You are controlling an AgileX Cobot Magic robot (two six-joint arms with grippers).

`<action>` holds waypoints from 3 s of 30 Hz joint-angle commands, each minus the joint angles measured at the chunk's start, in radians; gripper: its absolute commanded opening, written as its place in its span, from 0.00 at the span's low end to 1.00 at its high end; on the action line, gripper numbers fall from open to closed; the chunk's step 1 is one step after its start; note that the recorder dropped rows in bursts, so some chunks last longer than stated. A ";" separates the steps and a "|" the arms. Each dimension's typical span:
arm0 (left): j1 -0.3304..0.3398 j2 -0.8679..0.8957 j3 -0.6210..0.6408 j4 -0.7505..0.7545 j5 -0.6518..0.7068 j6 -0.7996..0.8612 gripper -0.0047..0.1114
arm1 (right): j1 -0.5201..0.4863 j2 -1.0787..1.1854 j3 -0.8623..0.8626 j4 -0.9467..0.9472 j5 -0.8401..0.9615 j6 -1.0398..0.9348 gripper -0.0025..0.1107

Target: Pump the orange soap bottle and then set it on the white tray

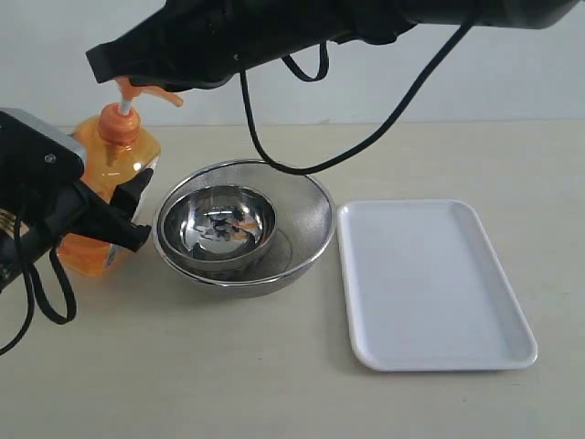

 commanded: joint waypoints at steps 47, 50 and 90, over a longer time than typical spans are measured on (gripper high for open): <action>-0.005 -0.009 -0.023 0.017 0.000 -0.020 0.08 | 0.020 -0.101 0.011 -0.302 0.029 0.197 0.02; -0.005 -0.009 -0.023 0.018 -0.005 -0.025 0.08 | 0.020 -0.171 0.011 -0.424 0.022 0.324 0.02; -0.005 -0.009 0.000 -0.142 -0.006 -0.401 0.08 | 0.021 -0.808 1.396 -0.489 -1.075 0.735 0.02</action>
